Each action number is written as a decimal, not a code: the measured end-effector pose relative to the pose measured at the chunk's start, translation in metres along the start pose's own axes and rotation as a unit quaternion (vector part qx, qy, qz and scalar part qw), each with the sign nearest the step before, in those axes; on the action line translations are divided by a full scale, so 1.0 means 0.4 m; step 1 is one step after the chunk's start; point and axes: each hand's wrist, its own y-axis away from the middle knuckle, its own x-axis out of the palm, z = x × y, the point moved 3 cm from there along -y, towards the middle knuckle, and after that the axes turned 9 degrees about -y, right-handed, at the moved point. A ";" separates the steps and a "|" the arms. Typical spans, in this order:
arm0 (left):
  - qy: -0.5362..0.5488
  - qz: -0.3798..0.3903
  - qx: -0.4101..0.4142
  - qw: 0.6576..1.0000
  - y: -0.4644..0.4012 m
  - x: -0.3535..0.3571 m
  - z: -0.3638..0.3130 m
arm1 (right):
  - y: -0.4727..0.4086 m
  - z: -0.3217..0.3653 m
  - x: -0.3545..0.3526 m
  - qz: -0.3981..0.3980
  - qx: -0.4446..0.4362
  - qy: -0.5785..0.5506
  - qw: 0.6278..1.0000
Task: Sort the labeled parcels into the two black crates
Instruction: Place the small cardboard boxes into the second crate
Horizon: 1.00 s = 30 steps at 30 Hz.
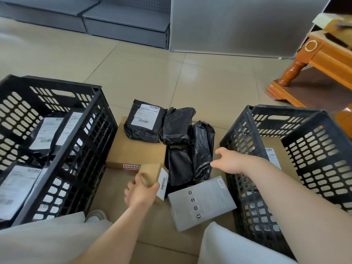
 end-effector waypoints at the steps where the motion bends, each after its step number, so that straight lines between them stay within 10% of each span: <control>1: 0.037 -0.005 -0.012 0.999 0.007 -0.003 -0.007 | -0.002 0.001 0.000 0.000 0.000 -0.008 1.000; 12: 0.406 0.069 0.002 0.911 0.065 -0.032 -0.075 | -0.023 0.004 0.014 0.014 -0.009 -0.123 0.992; 24: 0.642 0.382 0.051 0.663 0.164 -0.029 -0.190 | -0.001 0.029 0.012 0.121 -0.028 -0.293 0.948; 30: 0.646 0.380 0.093 0.656 0.183 -0.031 -0.216 | 0.013 0.043 0.011 0.201 -0.049 -0.362 0.909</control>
